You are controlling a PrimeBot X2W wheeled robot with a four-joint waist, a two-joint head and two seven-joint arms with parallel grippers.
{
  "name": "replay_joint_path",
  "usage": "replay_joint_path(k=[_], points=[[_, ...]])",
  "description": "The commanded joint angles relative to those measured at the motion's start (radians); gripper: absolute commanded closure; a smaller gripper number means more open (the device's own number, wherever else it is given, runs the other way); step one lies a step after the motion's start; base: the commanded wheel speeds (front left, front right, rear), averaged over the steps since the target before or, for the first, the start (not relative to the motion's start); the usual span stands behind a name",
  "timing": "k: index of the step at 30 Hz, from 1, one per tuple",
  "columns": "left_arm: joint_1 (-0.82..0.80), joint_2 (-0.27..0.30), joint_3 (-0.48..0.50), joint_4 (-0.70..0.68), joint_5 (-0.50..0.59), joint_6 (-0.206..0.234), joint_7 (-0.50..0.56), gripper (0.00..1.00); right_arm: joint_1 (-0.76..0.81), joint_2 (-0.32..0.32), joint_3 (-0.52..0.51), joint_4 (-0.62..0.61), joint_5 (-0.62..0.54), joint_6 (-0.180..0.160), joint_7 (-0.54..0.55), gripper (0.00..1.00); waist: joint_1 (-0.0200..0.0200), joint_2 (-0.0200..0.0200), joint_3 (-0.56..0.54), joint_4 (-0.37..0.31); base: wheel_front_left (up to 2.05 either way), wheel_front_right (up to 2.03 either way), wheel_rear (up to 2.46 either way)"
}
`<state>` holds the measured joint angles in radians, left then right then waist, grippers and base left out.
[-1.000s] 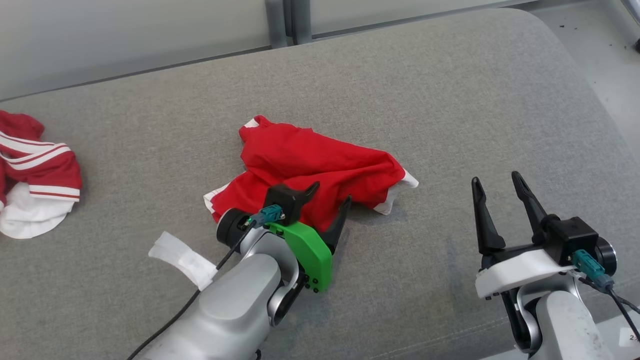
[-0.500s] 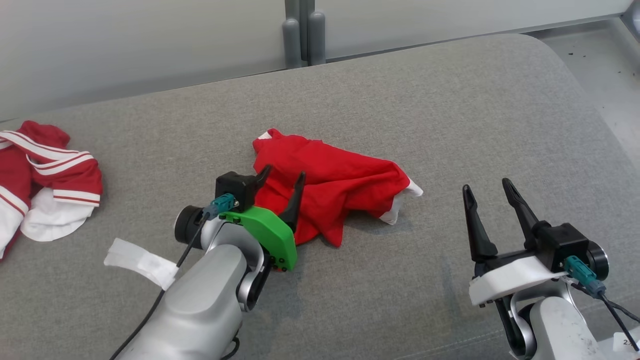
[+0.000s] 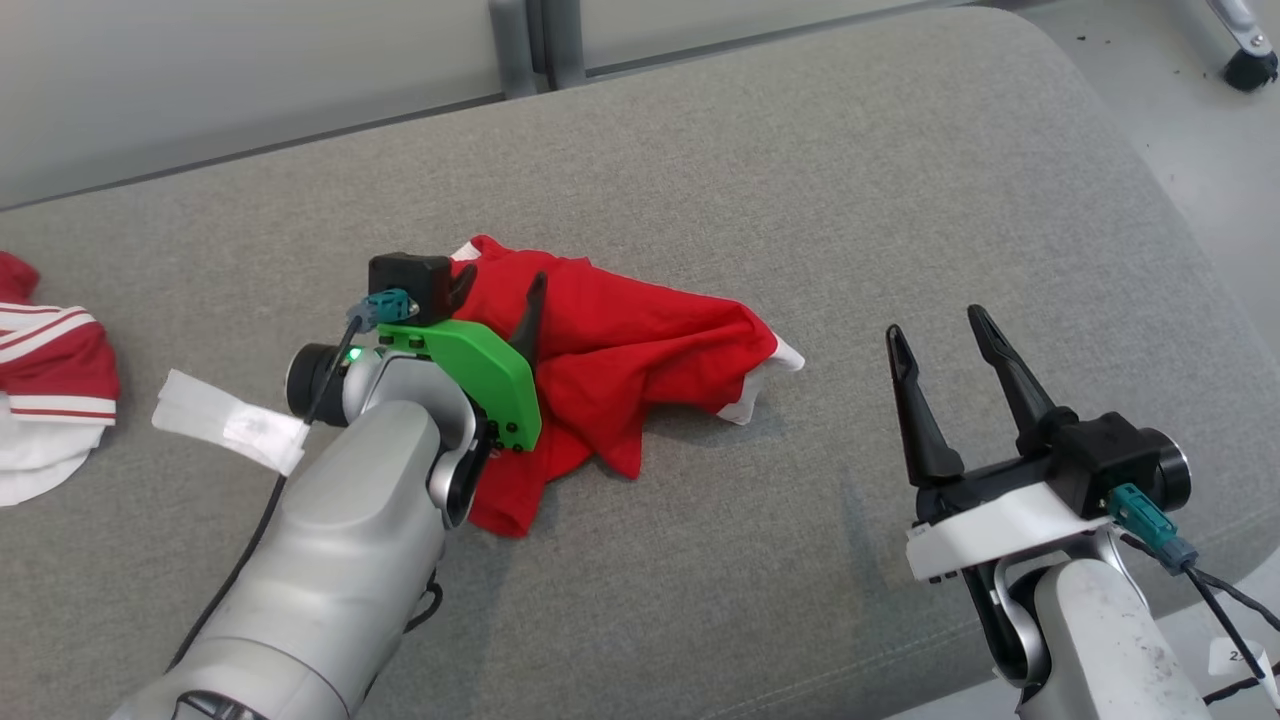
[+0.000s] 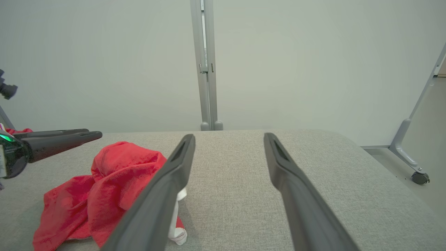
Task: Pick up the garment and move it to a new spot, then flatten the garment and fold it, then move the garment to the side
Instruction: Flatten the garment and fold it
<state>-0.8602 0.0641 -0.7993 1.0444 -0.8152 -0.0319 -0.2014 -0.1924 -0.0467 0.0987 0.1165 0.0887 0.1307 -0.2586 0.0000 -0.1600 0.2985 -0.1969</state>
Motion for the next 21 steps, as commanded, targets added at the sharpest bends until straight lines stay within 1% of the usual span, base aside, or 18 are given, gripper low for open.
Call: replay_joint_path(k=[1, 9, 14, 15, 16, 18, 21], points=[[-0.017, 0.0, 0.0, 0.012, -0.003, 0.001, 0.005, 0.0, -0.007, -0.003, 0.003, -0.006, 0.005, 0.0, -0.007, 0.0, 0.0, 0.0, 0.036, -0.033, 0.0, 0.0, 0.0], [-0.1, -0.007, -0.025, 0.109, 0.009, 0.005, 0.04, 0.0, -0.021, -0.003, 0.021, -0.028, 0.014, 0.0, -0.007, 0.0, 0.0, 0.0, 0.099, -0.071, 0.0, 0.0, 0.0], [-0.11, -0.011, -0.056, 0.16, 0.009, -0.006, 0.123, 0.0, -0.032, -0.003, 0.015, -0.031, 0.013, 0.0, -0.007, 0.0, 0.0, 0.0, 0.113, -0.078, 0.0, 0.0, 0.0], [-0.111, -0.012, -0.06, 0.166, 0.008, -0.007, 0.136, 0.28, -0.033, -0.003, 0.015, -0.032, 0.013, 0.0, -0.007, 0.0, 0.0, 0.0, 0.114, -0.078, 0.0, 0.0, 0.0], [-0.111, -0.012, -0.061, 0.171, 0.004, -0.009, 0.143, 0.6, -0.033, -0.003, 0.013, -0.032, 0.013, 0.0, -0.007, 0.0, 0.0, 0.0, 0.115, -0.077, 0.0, 0.0, 0.0], [-0.108, -0.013, -0.063, 0.176, -0.004, -0.012, 0.152, 1.0, -0.033, -0.003, 0.01, -0.029, 0.013, 0.0, -0.007, 0.0, 0.0, 0.0, 0.115, -0.075, 0.0, 0.0, 0.0], [-0.115, -0.013, -0.059, 0.174, -0.009, -0.001, 0.111, 1.0, -0.032, -0.003, 0.007, -0.025, 0.014, 0.0, -0.007, 0.0, 0.0, 0.0, 0.112, -0.068, 0.0, 0.0, 0.0]])
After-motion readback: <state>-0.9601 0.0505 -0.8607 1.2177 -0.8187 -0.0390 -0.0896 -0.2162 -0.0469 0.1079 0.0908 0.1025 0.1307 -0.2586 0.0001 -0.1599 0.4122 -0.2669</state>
